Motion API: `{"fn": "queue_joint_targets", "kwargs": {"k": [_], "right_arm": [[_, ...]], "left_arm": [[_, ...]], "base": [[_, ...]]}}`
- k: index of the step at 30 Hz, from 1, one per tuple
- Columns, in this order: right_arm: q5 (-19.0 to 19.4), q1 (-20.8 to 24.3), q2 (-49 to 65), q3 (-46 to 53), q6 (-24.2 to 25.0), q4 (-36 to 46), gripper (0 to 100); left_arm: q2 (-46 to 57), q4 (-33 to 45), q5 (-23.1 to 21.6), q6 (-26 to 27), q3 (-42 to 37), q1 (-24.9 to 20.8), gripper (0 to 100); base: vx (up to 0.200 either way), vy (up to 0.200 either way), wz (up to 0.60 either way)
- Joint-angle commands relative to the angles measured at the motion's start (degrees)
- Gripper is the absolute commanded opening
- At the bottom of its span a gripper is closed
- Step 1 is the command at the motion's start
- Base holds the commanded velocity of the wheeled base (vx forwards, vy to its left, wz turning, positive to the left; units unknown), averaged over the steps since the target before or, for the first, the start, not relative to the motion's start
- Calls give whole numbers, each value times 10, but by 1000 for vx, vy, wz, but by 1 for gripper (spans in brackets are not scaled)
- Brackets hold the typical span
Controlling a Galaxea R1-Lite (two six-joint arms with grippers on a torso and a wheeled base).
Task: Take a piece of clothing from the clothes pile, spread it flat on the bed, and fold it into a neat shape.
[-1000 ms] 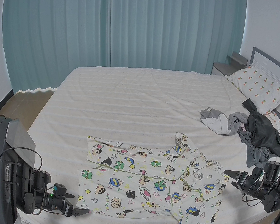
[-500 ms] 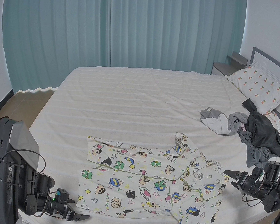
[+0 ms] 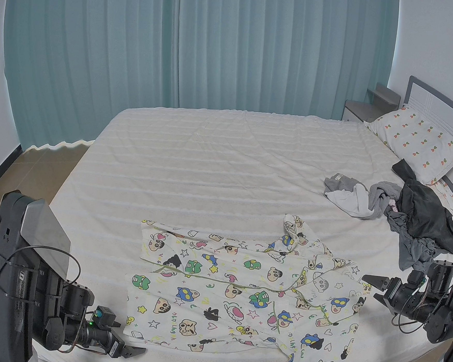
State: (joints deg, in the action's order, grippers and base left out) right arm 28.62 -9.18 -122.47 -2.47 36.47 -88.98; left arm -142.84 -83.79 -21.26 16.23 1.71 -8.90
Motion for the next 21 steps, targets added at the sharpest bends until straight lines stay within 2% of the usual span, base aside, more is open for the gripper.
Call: {"fn": "queue_joint_targets", "kwargs": {"k": [1,3,4,14,21], "right_arm": [[0,0,-1,0,0,-6,100],[0,0,-1,0,0,-6,100],[0,0,-1,0,0,-6,100],[0,-3,-1,0,0,-6,100],[1,-3,-2,0,0,-6,100]], "left_arm": [[-3,-2,4,-23,10,-20,100],[-4,-2,4,-28,15,-22,100],[-4,-2,4,-28,15,-22,0],[-4,-2,11,-28,15,-22,0],[3,-2,10,-27,-14,-16,0]], "base": [[0,0,0],[0,0,0],[0,0,0],[0,0,0],[0,0,0]]}}
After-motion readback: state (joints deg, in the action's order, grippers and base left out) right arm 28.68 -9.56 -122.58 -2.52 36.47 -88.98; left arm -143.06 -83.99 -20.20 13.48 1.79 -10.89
